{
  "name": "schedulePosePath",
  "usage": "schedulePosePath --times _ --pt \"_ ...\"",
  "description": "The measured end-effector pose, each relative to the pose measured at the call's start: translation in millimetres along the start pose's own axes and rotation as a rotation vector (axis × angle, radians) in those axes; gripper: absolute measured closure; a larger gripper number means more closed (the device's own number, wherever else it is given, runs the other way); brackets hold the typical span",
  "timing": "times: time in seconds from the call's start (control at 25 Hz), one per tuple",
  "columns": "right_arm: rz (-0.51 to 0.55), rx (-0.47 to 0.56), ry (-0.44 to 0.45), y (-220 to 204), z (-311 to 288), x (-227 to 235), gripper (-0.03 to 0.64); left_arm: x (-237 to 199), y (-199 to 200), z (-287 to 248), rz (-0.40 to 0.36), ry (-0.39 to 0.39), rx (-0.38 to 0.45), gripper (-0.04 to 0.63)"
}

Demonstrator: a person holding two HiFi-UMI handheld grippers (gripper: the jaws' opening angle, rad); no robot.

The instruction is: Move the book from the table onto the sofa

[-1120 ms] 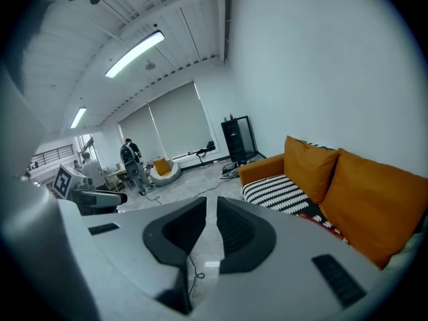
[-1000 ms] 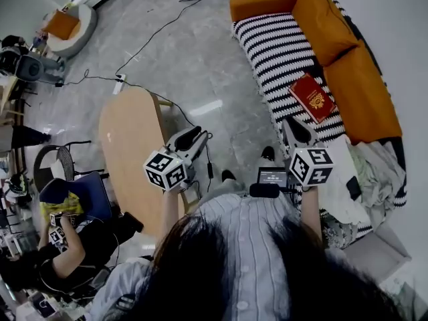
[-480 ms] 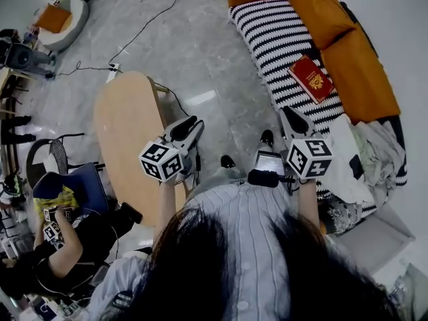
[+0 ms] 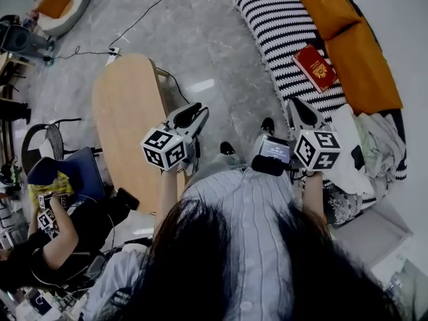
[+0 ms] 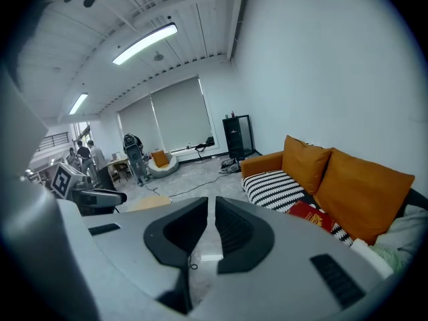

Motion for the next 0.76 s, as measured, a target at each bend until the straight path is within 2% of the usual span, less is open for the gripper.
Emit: schedulePosePath --times 0.76 --pt "0.034 -0.031 -0.016 -11 10 -11 0.569 -5 -7 13 0.018 -0.004 0.023 0.486"
Point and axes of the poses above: the fingertips, and each gripper's own axes: z backward along the fingers, x to its right, y out of its top, the point moved 5 cm from there along z, backward along the fingers, and after that the axes turned 4 degrees about -y, right-handed, at the moved point
